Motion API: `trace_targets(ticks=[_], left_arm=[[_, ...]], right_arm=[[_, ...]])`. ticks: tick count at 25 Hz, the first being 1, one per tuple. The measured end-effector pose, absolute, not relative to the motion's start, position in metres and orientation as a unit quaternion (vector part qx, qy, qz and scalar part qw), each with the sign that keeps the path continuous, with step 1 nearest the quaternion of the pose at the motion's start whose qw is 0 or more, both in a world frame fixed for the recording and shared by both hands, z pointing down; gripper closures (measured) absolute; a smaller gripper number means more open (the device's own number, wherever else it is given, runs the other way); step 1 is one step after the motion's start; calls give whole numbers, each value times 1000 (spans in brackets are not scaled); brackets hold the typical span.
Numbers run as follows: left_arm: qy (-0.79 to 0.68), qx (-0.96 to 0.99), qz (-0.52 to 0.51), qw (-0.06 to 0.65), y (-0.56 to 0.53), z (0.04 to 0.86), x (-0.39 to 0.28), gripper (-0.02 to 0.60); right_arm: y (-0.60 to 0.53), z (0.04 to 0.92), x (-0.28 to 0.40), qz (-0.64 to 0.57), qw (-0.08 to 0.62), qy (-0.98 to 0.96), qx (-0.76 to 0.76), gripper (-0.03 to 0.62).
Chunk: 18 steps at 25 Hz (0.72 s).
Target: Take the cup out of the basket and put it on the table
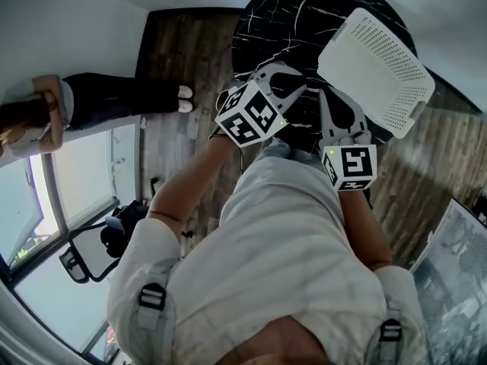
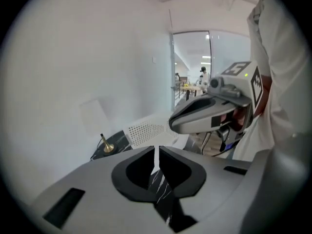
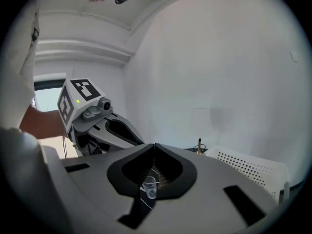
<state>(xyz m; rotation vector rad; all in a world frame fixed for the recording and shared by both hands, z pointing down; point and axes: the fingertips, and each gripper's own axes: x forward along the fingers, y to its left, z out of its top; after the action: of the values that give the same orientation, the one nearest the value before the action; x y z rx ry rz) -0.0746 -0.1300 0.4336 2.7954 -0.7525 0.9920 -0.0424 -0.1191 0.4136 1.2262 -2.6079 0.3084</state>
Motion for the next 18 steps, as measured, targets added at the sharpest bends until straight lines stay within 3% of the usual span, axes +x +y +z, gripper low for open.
trace_targets(ticks=[18], left_arm=[[-326,945,-4,12,-86,280,-34,575]], right_arm=[[-85,298,-5,49,38,-899,434,585]])
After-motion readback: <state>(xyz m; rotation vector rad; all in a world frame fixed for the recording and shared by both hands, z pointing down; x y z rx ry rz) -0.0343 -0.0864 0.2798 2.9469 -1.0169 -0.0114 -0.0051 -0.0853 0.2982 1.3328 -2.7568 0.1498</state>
